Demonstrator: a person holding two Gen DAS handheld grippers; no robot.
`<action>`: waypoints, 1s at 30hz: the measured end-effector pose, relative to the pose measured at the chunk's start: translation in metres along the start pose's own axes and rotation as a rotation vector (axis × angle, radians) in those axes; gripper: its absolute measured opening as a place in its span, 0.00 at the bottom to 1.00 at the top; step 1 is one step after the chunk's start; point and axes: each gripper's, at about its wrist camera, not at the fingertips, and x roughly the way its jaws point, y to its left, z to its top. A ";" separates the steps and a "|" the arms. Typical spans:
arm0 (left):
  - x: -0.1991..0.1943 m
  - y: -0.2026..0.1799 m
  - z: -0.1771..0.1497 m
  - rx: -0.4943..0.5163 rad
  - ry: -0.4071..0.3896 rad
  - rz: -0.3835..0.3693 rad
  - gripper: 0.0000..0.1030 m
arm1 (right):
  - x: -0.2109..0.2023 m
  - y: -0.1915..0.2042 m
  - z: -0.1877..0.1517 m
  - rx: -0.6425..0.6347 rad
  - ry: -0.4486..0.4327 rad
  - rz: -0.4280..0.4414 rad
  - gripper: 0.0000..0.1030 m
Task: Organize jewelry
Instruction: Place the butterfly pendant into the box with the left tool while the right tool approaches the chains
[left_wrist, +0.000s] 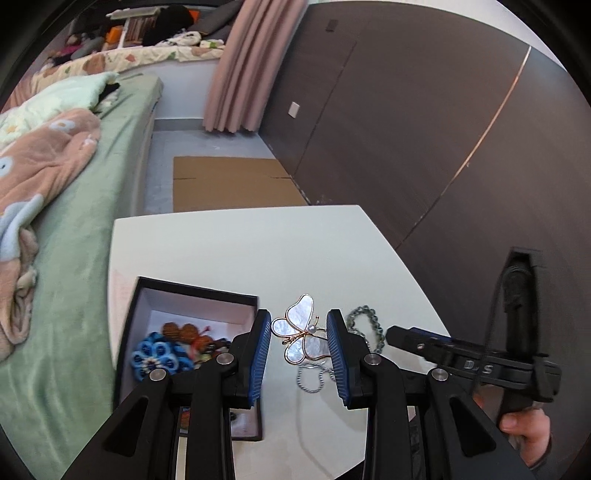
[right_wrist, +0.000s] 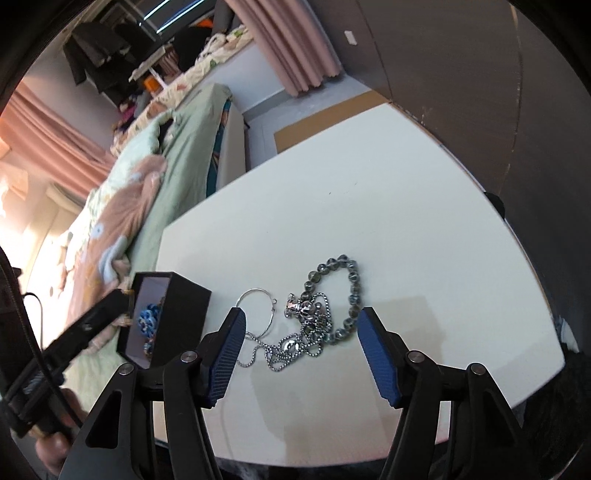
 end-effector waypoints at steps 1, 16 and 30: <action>-0.002 0.003 0.000 -0.006 -0.003 0.001 0.31 | 0.006 0.002 0.000 -0.008 0.013 -0.008 0.62; -0.016 0.046 -0.003 -0.083 -0.003 0.053 0.31 | 0.050 0.029 0.003 -0.168 0.138 -0.117 0.56; -0.020 0.056 -0.006 -0.100 0.011 0.092 0.32 | 0.016 0.020 0.009 -0.150 0.077 -0.105 0.02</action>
